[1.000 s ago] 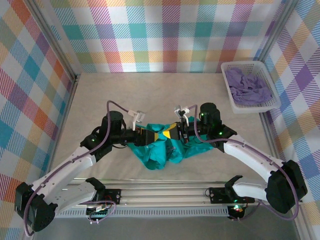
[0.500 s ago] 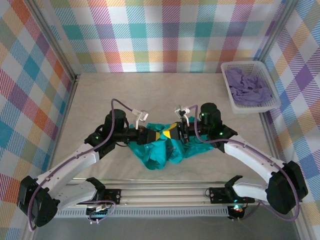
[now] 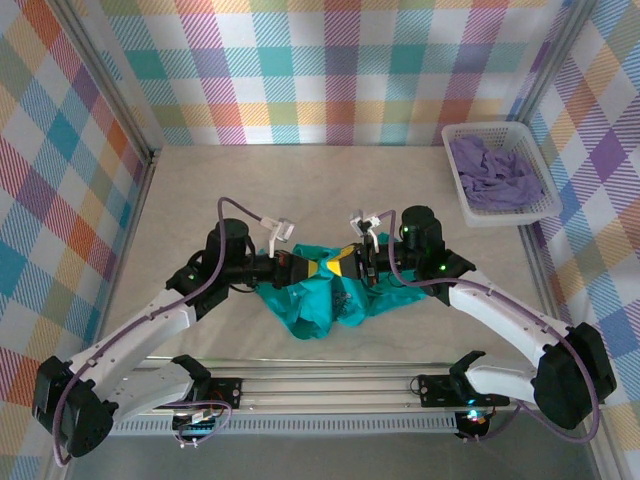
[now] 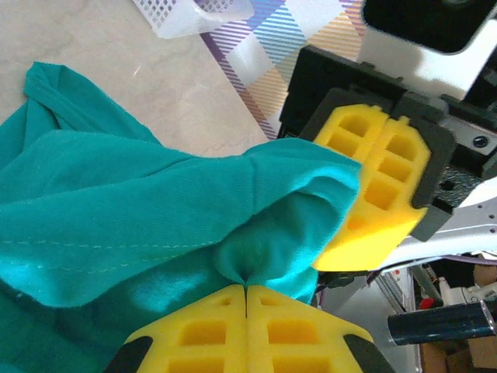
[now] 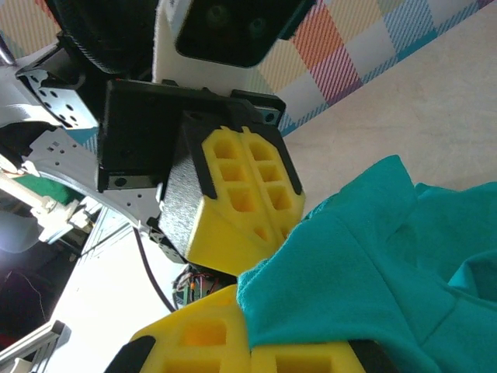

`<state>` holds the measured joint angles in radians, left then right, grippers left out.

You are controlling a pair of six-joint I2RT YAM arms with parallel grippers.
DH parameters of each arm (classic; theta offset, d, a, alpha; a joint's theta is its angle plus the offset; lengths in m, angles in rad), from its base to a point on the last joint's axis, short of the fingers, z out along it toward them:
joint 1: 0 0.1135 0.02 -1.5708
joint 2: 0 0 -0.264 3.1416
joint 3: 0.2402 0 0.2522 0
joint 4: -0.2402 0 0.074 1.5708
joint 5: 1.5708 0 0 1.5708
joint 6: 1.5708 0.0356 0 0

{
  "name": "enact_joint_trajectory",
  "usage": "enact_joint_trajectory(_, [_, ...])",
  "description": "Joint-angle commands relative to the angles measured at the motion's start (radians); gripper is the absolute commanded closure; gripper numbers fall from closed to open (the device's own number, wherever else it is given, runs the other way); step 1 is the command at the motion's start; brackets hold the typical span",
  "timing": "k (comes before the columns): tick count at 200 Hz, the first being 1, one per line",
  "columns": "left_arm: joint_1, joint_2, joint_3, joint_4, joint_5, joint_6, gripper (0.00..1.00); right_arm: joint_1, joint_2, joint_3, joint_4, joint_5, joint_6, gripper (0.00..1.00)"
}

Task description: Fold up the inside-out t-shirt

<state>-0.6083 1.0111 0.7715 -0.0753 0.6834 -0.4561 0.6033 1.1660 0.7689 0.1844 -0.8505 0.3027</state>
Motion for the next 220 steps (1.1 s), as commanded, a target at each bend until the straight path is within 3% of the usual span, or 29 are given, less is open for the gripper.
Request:
enact_joint_trajectory(1, [-0.005,-0.054,0.012,0.036,-0.014,-0.017,1.0,-0.002,-0.032,0.005,-0.028,0.021,-0.036,0.93])
enact_joint_trajectory(14, [-0.005,-0.074,0.015,0.032,-0.03,-0.022,1.0,-0.002,-0.034,0.0,-0.051,0.047,-0.044,0.81])
enact_joint_trajectory(27, [-0.005,-0.092,0.021,0.023,-0.044,-0.022,1.0,-0.002,-0.035,-0.001,-0.077,0.076,-0.054,0.76])
enact_joint_trajectory(60, [-0.019,-0.119,0.05,-0.026,-0.082,-0.005,1.0,-0.002,-0.01,0.021,-0.146,0.169,-0.047,0.73])
enact_joint_trajectory(98, [-0.139,-0.098,0.142,-0.238,-0.338,0.126,1.0,-0.001,0.011,0.048,-0.232,0.259,-0.063,0.74])
enact_joint_trajectory(138, [-0.242,-0.062,0.186,-0.29,-0.498,0.198,1.0,0.05,-0.067,0.026,-0.324,0.381,-0.24,0.59])
enact_joint_trajectory(162, [-0.275,-0.046,0.201,-0.278,-0.492,0.228,1.0,0.073,-0.098,0.017,-0.355,0.463,-0.317,0.49])
enact_joint_trajectory(172, [-0.28,-0.045,0.197,-0.253,-0.454,0.232,1.0,0.078,-0.095,0.013,-0.345,0.476,-0.332,0.38])
enact_joint_trajectory(184, [-0.282,-0.051,0.189,-0.221,-0.412,0.231,1.0,0.079,-0.077,0.008,-0.309,0.455,-0.344,0.32])
enact_joint_trajectory(220, [-0.283,-0.07,0.182,-0.212,-0.39,0.218,1.0,0.08,0.004,0.01,-0.167,0.362,-0.323,0.33])
